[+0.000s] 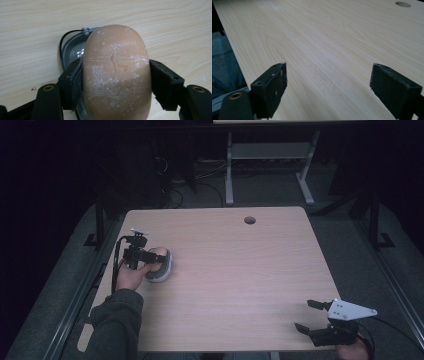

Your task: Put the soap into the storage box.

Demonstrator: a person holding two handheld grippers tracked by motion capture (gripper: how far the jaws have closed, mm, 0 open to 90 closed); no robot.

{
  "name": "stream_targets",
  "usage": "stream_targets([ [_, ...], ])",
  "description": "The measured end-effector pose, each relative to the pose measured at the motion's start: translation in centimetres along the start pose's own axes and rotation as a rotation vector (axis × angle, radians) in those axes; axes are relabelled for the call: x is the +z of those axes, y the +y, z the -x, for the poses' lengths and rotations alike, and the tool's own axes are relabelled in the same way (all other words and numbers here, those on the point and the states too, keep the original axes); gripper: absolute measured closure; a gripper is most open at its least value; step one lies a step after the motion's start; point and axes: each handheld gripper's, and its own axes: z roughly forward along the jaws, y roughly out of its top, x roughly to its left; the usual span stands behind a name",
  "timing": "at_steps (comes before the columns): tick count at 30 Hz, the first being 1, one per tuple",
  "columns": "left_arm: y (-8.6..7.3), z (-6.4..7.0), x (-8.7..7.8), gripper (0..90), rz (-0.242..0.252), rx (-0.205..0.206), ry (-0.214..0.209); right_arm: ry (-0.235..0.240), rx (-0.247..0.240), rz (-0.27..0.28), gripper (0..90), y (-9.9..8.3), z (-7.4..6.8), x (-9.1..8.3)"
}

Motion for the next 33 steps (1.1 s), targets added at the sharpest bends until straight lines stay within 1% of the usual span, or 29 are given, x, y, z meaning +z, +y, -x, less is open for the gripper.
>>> stream_targets([
  [2,-0.04,0.05,0.12,32.3,-0.004,-0.005,0.011,-0.001,-0.001,-0.001,13.8,-0.01,0.02,0.00],
  [4,-0.05,0.09,0.23,32.3,-0.010,0.000,0.028,0.000,0.000,0.000,13.8,0.00,-0.02,-0.01],
  [7,-0.05,0.17,0.33,32.2,-0.017,-0.001,0.039,0.001,-0.001,-0.001,13.8,0.00,-0.03,0.00],
  [8,-0.04,0.23,0.40,32.2,-0.023,0.006,0.050,0.001,0.000,-0.001,13.8,0.00,-0.04,-0.01],
  [11,-0.04,0.40,0.57,32.2,-0.028,0.007,0.065,-0.001,0.003,-0.002,13.8,-0.01,-0.08,-0.07],
  [17,-0.04,0.54,0.70,32.2,-0.032,0.008,0.078,-0.002,0.003,-0.002,13.8,-0.04,-0.09,-0.11],
  [19,-0.03,0.57,0.73,32.1,-0.040,0.007,0.083,-0.002,0.006,-0.001,13.8,-0.04,-0.08,-0.15],
  [20,-0.02,0.52,0.76,32.1,-0.043,0.019,0.086,-0.002,0.006,-0.001,13.8,-0.04,-0.08,-0.15],
  [23,-0.06,0.70,0.81,32.0,-0.045,0.015,0.100,-0.002,0.003,-0.001,13.8,-0.04,-0.08,-0.14],
  [26,-0.07,0.73,0.84,32.0,-0.050,0.021,0.102,-0.002,0.003,-0.001,13.8,-0.04,-0.08,-0.13],
  [27,-0.05,0.69,0.88,32.0,-0.056,0.032,0.107,-0.002,0.001,0.000,13.8,-0.03,-0.08,-0.15],
  [29,-0.07,0.90,0.96,32.0,-0.054,0.026,0.112,-0.001,0.003,0.000,13.8,-0.03,-0.08,-0.15],
  [30,-0.05,0.90,0.98,31.9,-0.056,0.036,0.114,-0.001,0.003,-0.001,13.8,-0.04,-0.09,-0.14],
  [33,-0.06,0.96,1.01,31.9,-0.057,0.037,0.118,-0.001,0.003,-0.001,13.8,-0.05,-0.08,-0.12],
])
